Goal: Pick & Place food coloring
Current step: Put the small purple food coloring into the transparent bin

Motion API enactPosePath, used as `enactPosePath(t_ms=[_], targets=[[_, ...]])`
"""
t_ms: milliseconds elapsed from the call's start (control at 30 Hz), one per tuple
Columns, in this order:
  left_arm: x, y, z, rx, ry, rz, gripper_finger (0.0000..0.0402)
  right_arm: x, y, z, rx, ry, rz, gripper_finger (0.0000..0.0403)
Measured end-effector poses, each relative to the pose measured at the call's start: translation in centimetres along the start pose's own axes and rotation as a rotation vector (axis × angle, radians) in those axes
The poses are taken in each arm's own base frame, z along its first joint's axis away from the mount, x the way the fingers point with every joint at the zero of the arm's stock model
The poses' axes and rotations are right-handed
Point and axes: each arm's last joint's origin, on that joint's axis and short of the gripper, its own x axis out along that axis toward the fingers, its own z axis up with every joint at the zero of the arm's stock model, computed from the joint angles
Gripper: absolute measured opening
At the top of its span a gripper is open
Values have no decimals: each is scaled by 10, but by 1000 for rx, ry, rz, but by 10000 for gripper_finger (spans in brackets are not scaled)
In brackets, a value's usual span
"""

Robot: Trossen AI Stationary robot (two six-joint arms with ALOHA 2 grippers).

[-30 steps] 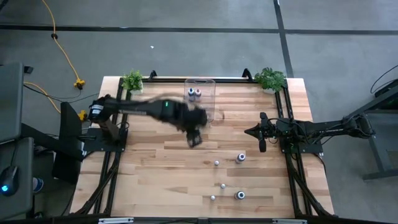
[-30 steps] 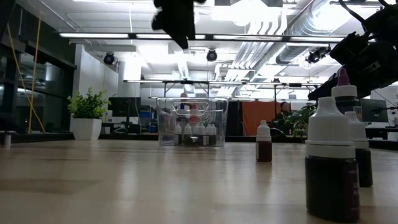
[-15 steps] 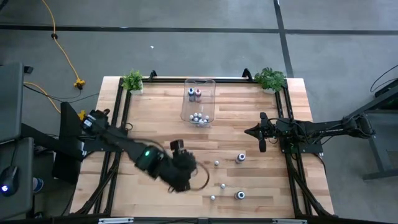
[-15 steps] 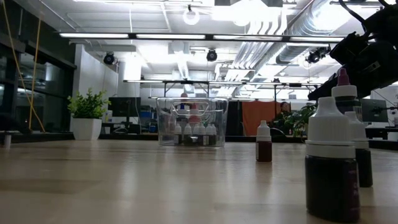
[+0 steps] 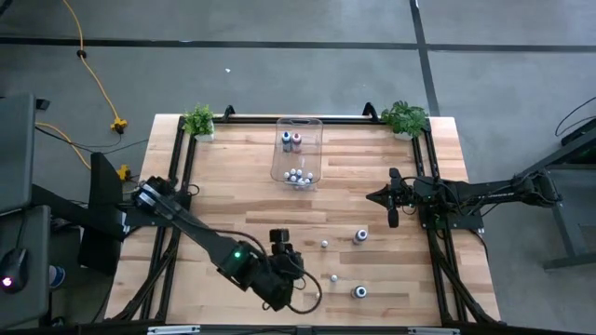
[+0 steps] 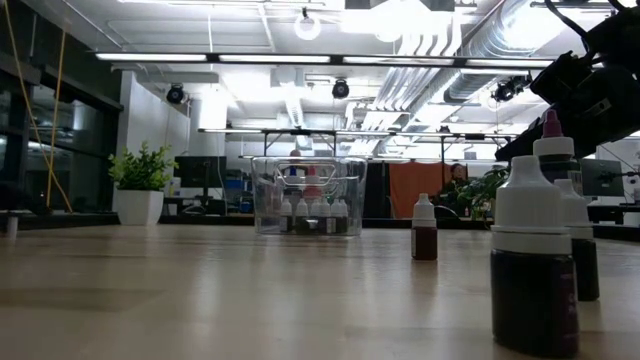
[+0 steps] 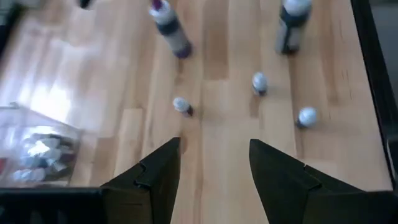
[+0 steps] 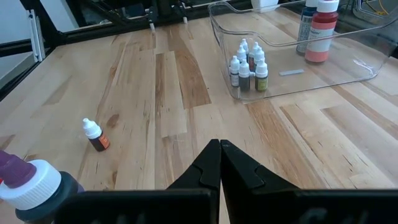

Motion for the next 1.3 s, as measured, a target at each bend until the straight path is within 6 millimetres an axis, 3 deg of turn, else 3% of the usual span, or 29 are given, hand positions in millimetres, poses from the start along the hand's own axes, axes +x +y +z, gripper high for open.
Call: enactPosePath(t_ms=[300, 533, 767, 1033, 1300], targets=[[29, -26, -13, 204, 135, -280, 184, 0, 0, 0, 0, 1, 0, 0], [54, -38, -9, 335, 48, -337, 184, 0, 0, 0, 0, 0, 0, 0], [86, -26, -7, 303, 84, -419, 184, 0, 0, 0, 0, 0, 0, 0], [129, -21, -17, 272, 169, -518, 184, 0, 0, 0, 0, 1, 0, 0], [139, -16, -9, 239, 98, -538, 184, 0, 0, 0, 0, 0, 0, 0]])
